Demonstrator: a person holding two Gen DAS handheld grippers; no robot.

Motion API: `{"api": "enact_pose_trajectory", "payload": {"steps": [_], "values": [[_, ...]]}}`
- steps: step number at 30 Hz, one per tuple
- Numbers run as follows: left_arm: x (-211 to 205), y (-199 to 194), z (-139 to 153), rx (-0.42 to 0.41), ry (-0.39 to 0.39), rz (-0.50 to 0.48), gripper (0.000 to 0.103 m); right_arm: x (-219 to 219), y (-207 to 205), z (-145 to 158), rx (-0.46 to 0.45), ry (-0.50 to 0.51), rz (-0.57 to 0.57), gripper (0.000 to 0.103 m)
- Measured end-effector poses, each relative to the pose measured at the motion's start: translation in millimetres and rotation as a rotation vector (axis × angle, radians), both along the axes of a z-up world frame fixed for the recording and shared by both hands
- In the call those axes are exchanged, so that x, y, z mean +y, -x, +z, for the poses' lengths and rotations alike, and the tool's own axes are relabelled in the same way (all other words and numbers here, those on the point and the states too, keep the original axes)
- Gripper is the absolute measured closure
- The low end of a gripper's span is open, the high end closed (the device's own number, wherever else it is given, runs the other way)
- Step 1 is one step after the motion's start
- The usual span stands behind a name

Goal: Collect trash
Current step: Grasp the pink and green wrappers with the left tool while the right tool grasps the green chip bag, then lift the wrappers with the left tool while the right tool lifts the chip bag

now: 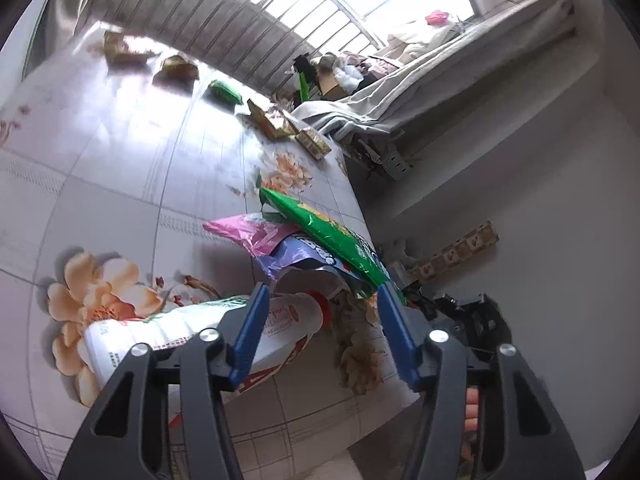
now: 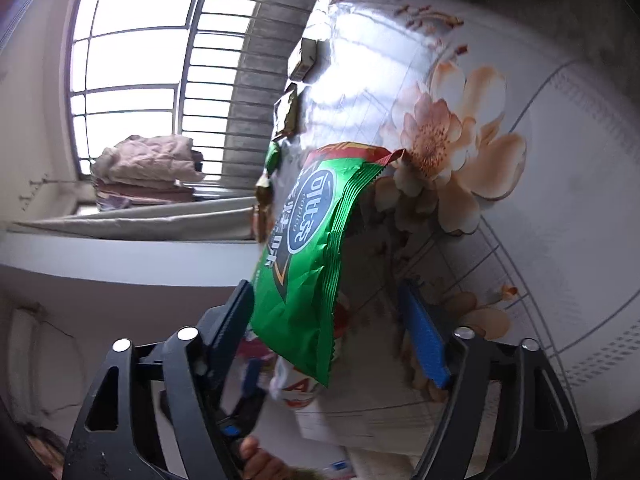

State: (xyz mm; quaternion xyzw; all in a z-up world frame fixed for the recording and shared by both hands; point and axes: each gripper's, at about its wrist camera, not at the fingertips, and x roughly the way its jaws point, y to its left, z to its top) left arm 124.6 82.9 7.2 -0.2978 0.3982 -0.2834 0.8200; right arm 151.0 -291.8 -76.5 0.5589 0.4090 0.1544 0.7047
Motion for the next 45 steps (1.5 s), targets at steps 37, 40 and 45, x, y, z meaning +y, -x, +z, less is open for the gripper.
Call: {"api": "enact_pose_trajectory", "payload": {"steps": [37, 40, 45], "values": [[9.4, -96.1, -59.6, 0.589, 0.232, 0.030, 0.043, -21.4, 6.0, -29.9, -0.056, -0.264, 0.056, 0.089], [8.7, -98.3, -64.4, 0.598, 0.281, 0.022, 0.044, -22.2, 7.1, -33.2, -0.051, -0.271, 0.055, 0.089], [6.6, -97.3, -63.0, 0.582, 0.306, 0.013, 0.047, -24.7, 6.7, -35.6, -0.044, -0.281, 0.053, 0.089]]}}
